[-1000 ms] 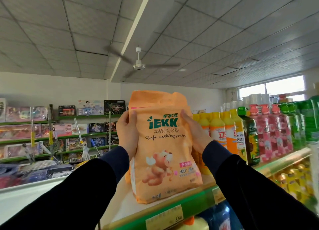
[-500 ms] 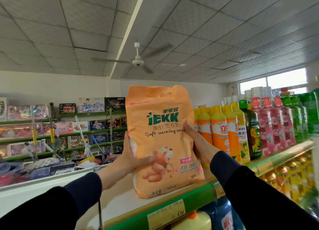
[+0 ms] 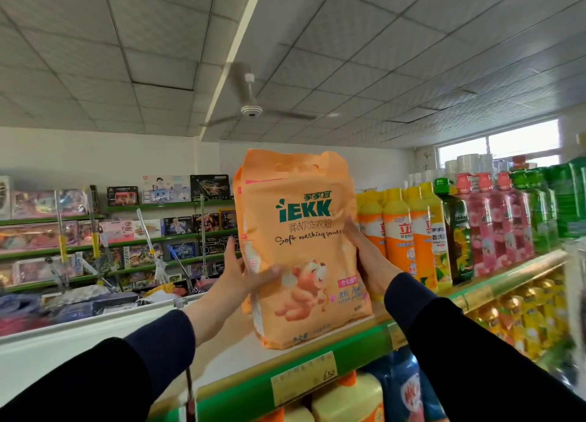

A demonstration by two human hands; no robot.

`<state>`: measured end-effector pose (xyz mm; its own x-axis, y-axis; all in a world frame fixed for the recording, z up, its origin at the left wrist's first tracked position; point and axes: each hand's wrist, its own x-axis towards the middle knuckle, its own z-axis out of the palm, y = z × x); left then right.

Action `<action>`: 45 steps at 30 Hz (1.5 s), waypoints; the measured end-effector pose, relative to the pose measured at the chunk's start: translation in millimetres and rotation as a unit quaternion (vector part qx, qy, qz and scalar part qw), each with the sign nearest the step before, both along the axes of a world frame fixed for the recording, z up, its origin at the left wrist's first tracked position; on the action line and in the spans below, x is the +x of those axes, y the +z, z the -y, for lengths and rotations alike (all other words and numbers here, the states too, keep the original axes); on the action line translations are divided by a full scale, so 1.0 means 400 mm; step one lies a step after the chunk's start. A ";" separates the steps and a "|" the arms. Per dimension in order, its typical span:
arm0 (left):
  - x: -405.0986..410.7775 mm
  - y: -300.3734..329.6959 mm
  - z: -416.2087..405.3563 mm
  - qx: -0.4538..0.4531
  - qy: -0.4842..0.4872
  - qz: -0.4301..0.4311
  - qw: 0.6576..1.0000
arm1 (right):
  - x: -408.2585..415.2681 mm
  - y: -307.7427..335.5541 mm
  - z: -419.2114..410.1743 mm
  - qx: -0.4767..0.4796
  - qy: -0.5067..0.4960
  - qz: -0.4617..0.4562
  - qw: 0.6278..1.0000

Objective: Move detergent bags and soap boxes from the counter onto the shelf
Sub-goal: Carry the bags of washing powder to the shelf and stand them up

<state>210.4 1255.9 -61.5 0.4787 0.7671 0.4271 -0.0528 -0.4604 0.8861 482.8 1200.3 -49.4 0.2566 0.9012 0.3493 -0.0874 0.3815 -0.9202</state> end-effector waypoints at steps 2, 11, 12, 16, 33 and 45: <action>0.000 0.008 -0.015 -0.029 0.005 0.014 0.999 | 0.005 -0.004 0.007 0.003 -0.002 -0.004 1.000; 0.020 0.003 -0.012 -0.033 0.009 0.029 0.999 | -0.010 -0.009 0.039 0.026 -0.053 0.064 0.996; 0.020 0.004 -0.010 -0.030 0.008 0.030 0.999 | -0.014 -0.006 0.043 0.025 -0.059 0.067 0.996; 0.012 0.013 0.012 -0.013 0.002 0.042 0.999 | -0.029 -0.005 0.057 0.038 -0.064 0.067 0.995; 0.015 0.058 0.196 0.322 0.098 0.022 0.942 | -0.144 0.006 0.365 0.080 -0.340 0.224 0.910; -0.067 -0.016 0.433 0.216 -0.178 0.044 0.959 | -0.429 -0.085 0.806 -0.004 -0.496 0.287 0.820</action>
